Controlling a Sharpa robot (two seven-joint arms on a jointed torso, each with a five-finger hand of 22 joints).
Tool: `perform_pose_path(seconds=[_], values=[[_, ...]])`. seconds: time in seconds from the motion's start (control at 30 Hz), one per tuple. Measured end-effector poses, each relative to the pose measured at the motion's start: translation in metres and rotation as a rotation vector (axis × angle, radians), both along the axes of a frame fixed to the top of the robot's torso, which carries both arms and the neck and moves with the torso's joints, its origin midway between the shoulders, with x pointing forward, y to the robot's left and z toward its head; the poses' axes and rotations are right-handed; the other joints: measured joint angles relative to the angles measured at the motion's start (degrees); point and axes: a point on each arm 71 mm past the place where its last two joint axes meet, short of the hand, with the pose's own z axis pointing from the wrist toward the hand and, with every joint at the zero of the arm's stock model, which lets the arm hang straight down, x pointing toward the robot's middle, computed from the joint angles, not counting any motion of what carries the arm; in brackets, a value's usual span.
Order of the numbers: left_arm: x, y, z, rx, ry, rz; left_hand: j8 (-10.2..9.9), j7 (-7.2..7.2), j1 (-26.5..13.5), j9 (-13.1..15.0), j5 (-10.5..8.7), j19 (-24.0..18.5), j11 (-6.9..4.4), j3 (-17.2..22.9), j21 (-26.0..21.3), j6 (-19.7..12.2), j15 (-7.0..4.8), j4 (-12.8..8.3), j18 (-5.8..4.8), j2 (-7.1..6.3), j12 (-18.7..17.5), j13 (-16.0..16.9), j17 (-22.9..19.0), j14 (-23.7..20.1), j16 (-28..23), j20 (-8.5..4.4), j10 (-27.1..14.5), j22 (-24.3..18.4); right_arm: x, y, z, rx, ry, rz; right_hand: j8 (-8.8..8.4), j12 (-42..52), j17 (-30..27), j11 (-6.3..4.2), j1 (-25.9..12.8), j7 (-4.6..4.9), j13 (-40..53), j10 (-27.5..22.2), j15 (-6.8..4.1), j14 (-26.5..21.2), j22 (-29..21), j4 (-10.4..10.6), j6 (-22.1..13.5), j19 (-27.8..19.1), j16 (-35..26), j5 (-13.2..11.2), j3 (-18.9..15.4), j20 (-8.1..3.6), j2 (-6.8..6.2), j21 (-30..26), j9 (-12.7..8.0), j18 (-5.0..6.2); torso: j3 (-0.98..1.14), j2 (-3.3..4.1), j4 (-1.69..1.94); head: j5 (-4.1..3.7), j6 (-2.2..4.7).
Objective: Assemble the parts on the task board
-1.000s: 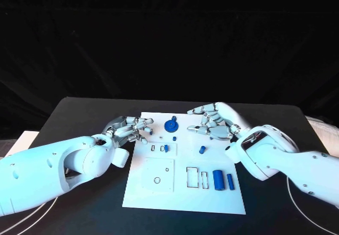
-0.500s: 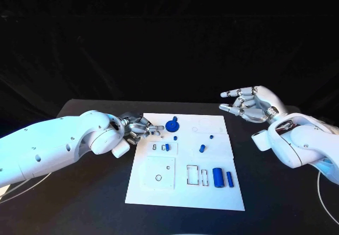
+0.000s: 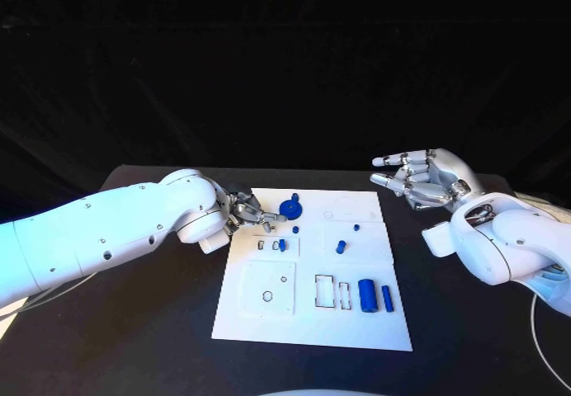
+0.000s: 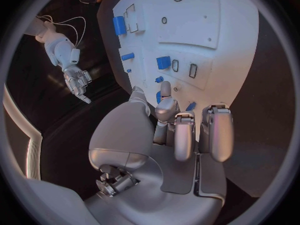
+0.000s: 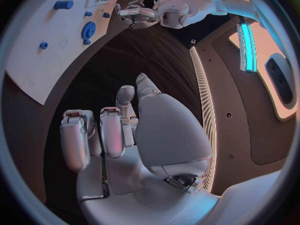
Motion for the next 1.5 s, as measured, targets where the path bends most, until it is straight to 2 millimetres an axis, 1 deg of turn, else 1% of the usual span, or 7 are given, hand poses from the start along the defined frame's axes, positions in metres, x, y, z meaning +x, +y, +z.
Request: perform_pose_path(seconds=[0.23,0.4,0.53,0.8,1.0,1.23,1.5], values=[[0.004,-0.013,-0.007,0.073,0.04,-0.033,1.32,0.09,1.36,2.06,0.0,0.0,-0.01,-0.87,0.88,-1.41,0.0,-0.41,-0.13,0.25,0.36,0.5,0.0,0.0,0.0,0.0,0.01,0.0,0.0,0.001,-0.007,0.02,0.037,-0.008,0.0,-0.34,-0.04,0.0,-0.32,0.0,-0.66,0.0,0.0,0.0,0.05,-0.15,0.0,0.0,0.0,0.35,-0.15,0.0,0.32,-0.23,0.0,0.01,-0.08,0.09,0.07,-0.08,-0.24],[0.004,-0.021,-0.01,0.101,0.065,-0.061,2.43,-0.03,1.98,3.28,0.0,0.0,-0.01,-1.52,1.13,-1.71,0.0,-0.24,-0.13,0.47,0.59,0.72,-0.01,0.0,0.0,0.0,0.0,-0.01,0.001,0.005,-0.011,0.034,0.053,-0.011,-0.23,-1.74,-0.21,0.01,-0.32,0.0,-1.76,0.0,0.0,0.0,0.05,-0.54,0.0,0.0,-0.31,1.9,-0.55,0.0,0.32,-0.23,-0.08,0.0,-0.09,0.13,-0.01,0.39,-0.4],[0.003,-0.023,-0.012,0.115,0.077,-0.074,3.79,-0.41,2.28,4.9,0.0,0.0,0.0,-2.24,1.5,-2.14,0.0,-0.15,-0.13,0.76,0.59,0.42,-0.01,0.0,0.0,0.0,0.0,-0.01,0.0,0.009,-0.013,0.043,0.062,-0.009,-0.23,-1.78,-0.27,0.23,-0.32,0.0,-2.08,-0.22,0.0,0.0,0.04,-0.61,0.0,0.0,-0.31,1.96,-0.61,0.0,0.32,-0.45,-0.08,0.0,-0.09,0.2,0.02,0.43,-0.51],[0.002,-0.031,-0.013,0.13,0.093,-0.099,6.86,-0.64,3.33,8.86,0.0,0.0,-0.31,-3.0,1.78,-3.75,-0.4,-0.34,-0.13,1.46,-0.16,-0.73,-0.02,0.0,0.0,-0.41,-0.33,-0.02,0.002,0.014,-0.02,0.051,0.079,-0.007,-0.23,-2.97,-0.56,0.19,-0.32,-0.01,-3.19,-0.66,0.0,0.0,0.04,-0.78,-0.01,0.0,-0.54,2.66,-0.78,0.0,0.32,-0.67,-0.08,0.0,-0.1,0.27,0.31,-0.1,-0.8],[0.002,-0.032,-0.014,0.135,0.098,-0.105,8.06,-0.75,3.75,10.95,0.0,0.0,-0.31,-3.23,1.78,-4.86,-0.4,-0.26,-0.12,1.77,-0.2,-0.86,-0.02,0.0,0.0,-0.41,-0.34,-0.02,0.002,0.015,-0.024,0.053,0.089,-0.007,-0.23,-3.33,-0.67,0.19,-0.31,-0.01,-3.35,-0.67,0.0,0.0,0.04,-0.78,-0.01,0.0,-0.76,2.66,-0.78,0.0,0.32,-0.67,-0.08,0.0,-0.15,0.3,0.41,-0.58,-0.75],[0.003,-0.034,-0.015,0.138,0.099,-0.106,9.49,-0.74,6.46,13.74,0.63,0.0,-0.3,-1.43,1.78,-6.09,-0.4,-1.37,-0.12,3.37,-0.2,-1.04,-0.02,0.0,0.0,-0.4,-0.34,-0.02,0.003,0.015,-0.026,0.051,0.099,-0.007,-0.23,-3.63,-0.83,0.01,-0.31,-0.01,-3.58,-0.85,0.0,0.0,0.03,-0.78,-0.01,0.0,-0.76,2.88,-0.78,0.0,0.31,-1.02,-0.08,0.0,-0.16,0.34,0.62,-1.01,-0.62],[0.003,-0.035,-0.015,0.142,0.099,-0.108,10.09,-0.74,6.99,15.37,0.63,0.0,-0.3,0.33,1.78,-6.5,-0.4,-1.58,-0.12,2.99,-0.2,-1.02,-0.03,0.0,0.0,-0.4,-0.34,-0.03,0.002,0.015,-0.03,0.049,0.115,-0.004,-0.23,-3.87,-1.01,0.21,-0.31,-0.01,-3.86,-1.05,0.0,0.0,0.02,-0.78,-0.01,0.0,-1.09,2.88,-0.78,0.0,0.31,-1.02,-0.08,0.0,-0.17,0.41,0.82,-1.43,-0.63]])
